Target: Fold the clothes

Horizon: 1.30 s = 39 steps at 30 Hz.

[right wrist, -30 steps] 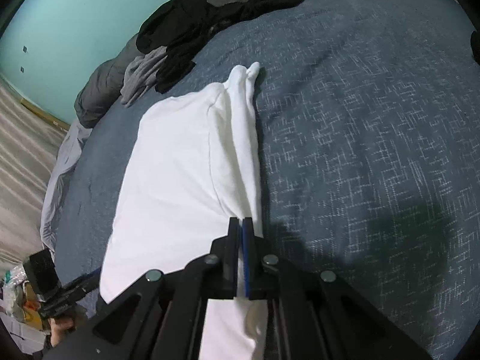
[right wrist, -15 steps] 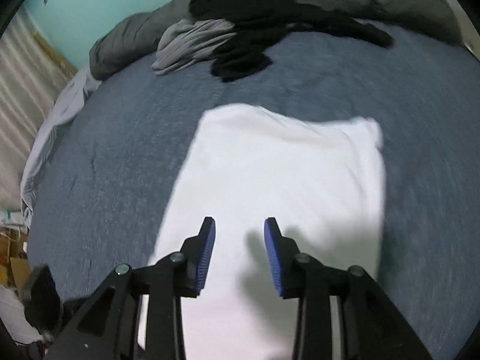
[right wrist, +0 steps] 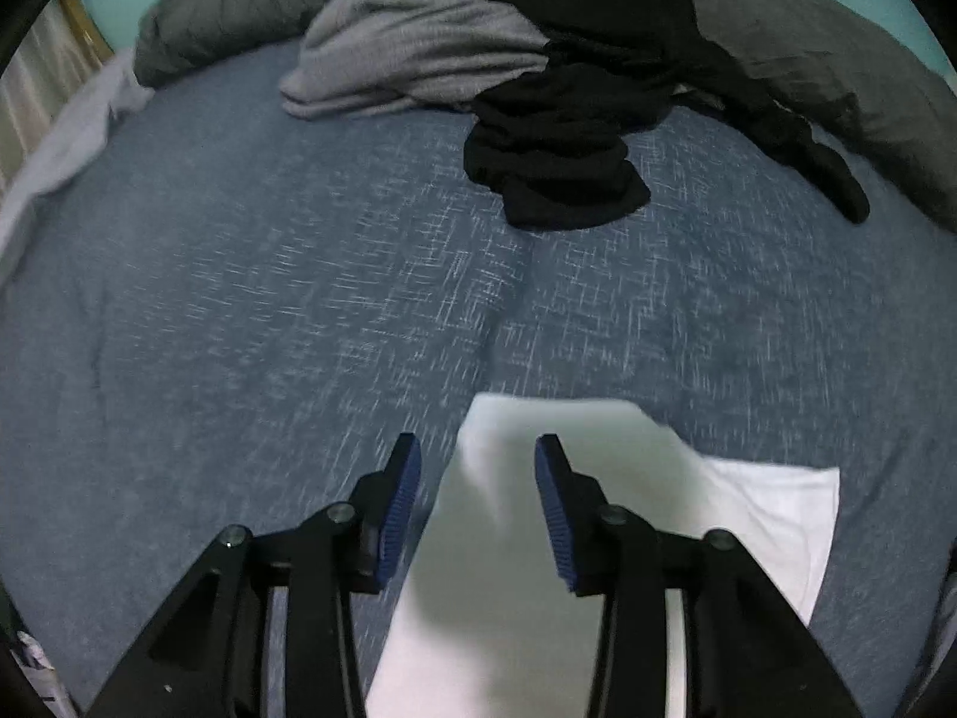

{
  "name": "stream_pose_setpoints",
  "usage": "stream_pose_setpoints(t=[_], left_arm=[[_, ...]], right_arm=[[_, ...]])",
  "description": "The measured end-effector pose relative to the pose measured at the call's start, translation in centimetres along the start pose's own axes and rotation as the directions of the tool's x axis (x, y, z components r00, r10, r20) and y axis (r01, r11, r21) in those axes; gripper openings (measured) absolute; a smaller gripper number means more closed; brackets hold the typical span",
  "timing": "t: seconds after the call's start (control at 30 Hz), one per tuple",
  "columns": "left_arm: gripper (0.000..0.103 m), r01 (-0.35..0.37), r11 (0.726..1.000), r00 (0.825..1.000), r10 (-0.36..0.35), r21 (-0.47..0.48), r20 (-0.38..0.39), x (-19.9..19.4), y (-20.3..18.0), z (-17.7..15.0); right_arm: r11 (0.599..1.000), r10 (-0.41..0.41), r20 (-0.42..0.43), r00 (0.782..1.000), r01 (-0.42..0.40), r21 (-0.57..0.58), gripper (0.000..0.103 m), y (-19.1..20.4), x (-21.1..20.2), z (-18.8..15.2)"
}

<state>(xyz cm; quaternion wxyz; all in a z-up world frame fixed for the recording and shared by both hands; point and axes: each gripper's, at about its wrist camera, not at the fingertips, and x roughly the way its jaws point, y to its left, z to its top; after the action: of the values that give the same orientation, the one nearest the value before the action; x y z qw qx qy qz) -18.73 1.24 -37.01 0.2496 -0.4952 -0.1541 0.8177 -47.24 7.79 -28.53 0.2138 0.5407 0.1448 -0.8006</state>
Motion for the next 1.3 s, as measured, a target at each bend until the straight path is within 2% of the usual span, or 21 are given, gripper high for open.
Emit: stream_pose_setpoints(t=[0.1,0.13,0.23,0.4,0.5,0.7,0.77,0.8,0.9,1.03,1.17,1.3], left_arm=[[0.037,0.002,1.0,1.0,-0.002,-0.006,-0.004,0.1,0.2,0.0],[0.037,0.005,1.0,1.0,-0.005,-0.005,-0.007,0.2,0.1,0.0],[0.037,0.008,1.0,1.0,-0.008,0.004,-0.017,0.5,-0.2,-0.1],[0.037,0.01,1.0,1.0,-0.009,0.019,-0.029,0.9,-0.6,-0.3],[0.037,0.008,1.0,0.999,-0.008,0.02,-0.031,1.1,-0.6,-0.3],[0.037,0.006,1.0,1.0,-0.006,0.017,-0.031,1.0,-0.3,-0.1],[0.037,0.007,1.0,0.999,-0.007,0.016,-0.031,0.9,-0.2,0.0],[0.037,0.009,1.0,0.999,-0.008,0.015,-0.031,0.9,-0.1,0.0],[0.037,0.019,1.0,0.999,-0.019,0.003,-0.032,0.8,0.1,0.1],[0.037,0.035,0.999,0.999,-0.035,0.005,-0.032,0.4,-0.1,0.6],[0.037,0.053,0.999,0.997,-0.053,0.01,-0.047,0.4,-0.5,1.0],[0.037,0.053,0.998,0.996,-0.051,0.033,-0.071,1.0,-1.6,0.6]], right_arm=[[0.998,-0.061,-0.032,0.998,0.06,-0.033,0.037,0.6,1.8,0.6],[0.997,-0.07,-0.037,0.997,0.069,-0.036,0.025,0.7,2.3,0.7],[0.996,-0.082,-0.035,0.996,0.081,-0.049,0.009,0.7,3.1,0.8],[0.997,-0.075,0.045,0.996,0.075,0.014,0.007,-0.8,2.3,2.0],[0.997,-0.057,0.074,0.996,0.053,0.06,0.006,-1.8,1.9,2.4],[0.998,0.02,0.102,0.995,-0.027,0.063,0.01,-1.9,1.4,2.8],[0.995,0.019,0.144,0.989,-0.033,0.097,0.01,-2.5,0.2,2.9],[0.992,0.018,0.168,0.986,-0.039,0.12,0.012,-3.0,-0.6,2.9],[0.984,0.029,0.226,0.974,-0.068,0.167,0.031,-5.2,-3.5,2.3],[0.976,0.047,0.236,0.971,-0.094,0.195,0.032,-8.2,-6.7,-0.8],[0.96,0.041,0.221,0.974,-0.099,0.261,0.032,-12.1,-9.4,-7.2],[0.925,0.032,0.195,0.98,-0.103,0.366,0.033,-15.9,-11.0,-14.0]])
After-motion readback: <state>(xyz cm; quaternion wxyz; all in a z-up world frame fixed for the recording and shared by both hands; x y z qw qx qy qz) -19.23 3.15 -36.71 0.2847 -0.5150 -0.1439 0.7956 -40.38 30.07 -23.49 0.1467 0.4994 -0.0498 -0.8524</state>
